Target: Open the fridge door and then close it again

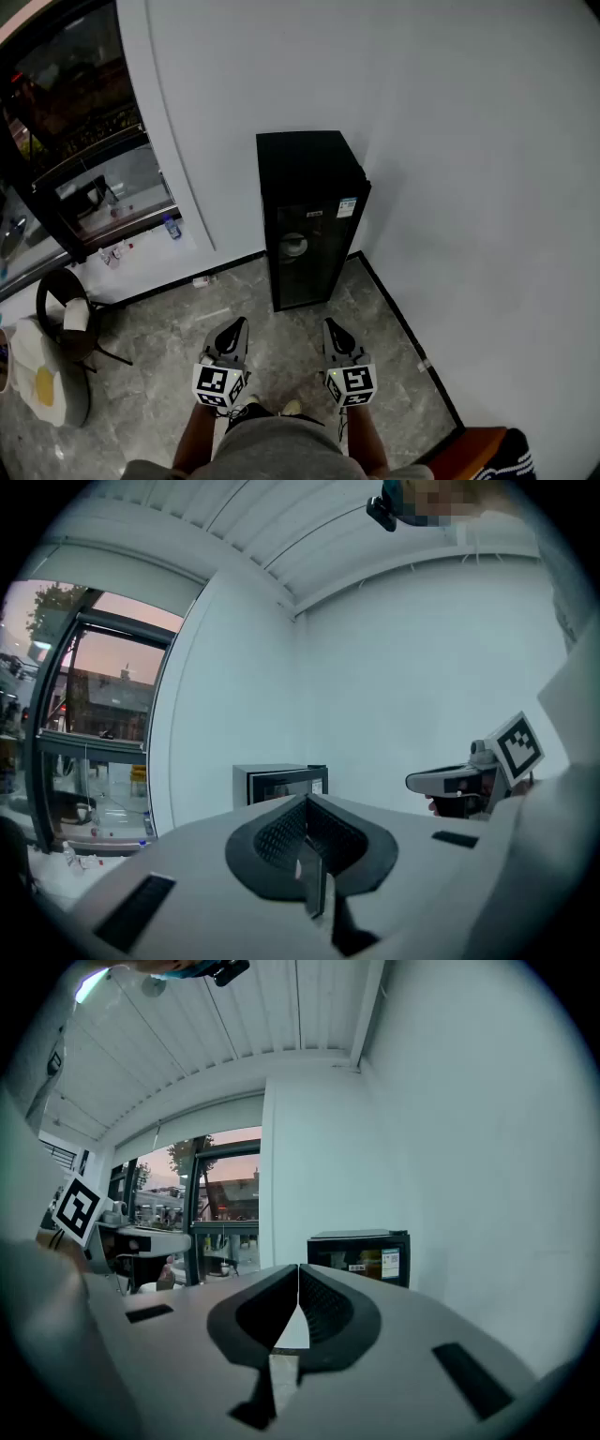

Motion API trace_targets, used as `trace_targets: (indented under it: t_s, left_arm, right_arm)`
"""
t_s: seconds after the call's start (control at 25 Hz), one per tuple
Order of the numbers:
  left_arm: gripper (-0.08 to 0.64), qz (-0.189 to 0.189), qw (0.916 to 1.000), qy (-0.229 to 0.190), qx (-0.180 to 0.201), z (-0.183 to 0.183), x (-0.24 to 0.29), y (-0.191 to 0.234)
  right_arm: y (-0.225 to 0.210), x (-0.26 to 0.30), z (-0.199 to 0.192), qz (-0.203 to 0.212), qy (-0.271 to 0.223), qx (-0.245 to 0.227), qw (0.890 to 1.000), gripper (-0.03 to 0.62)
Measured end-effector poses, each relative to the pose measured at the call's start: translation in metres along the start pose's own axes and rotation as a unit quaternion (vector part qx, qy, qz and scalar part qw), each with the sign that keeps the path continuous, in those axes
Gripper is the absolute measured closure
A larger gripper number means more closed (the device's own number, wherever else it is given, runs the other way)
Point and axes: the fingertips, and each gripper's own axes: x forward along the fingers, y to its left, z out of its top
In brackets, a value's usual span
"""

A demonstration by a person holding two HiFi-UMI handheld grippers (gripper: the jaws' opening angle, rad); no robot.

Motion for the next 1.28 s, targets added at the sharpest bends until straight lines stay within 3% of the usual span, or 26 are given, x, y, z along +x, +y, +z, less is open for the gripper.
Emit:
trace_targets:
  t_s: [0.4,0.76,1.28]
  left_arm:
    - [0.555,-0.002,1.0,0.002,-0.006,-0.002,0.015,-0.003]
    - [0.555,0.002,0.9999,0.006,-0.011,-0.005,0.042,0.011]
    - [0.555,-0.018,0.9992,0.028,-0.022,-0.021,0.15,0.078]
  right_arm:
    - [-0.012,0.002,0.005,0.003,-0.014,0.003,1.0,0.568]
    - [-0.025,0.024,-0.004,0.004,0.003,-0.001,1.0,0.568]
    - [-0.057,0.126,-0.01,-0.018,0.016,0.002,1.0,0.569]
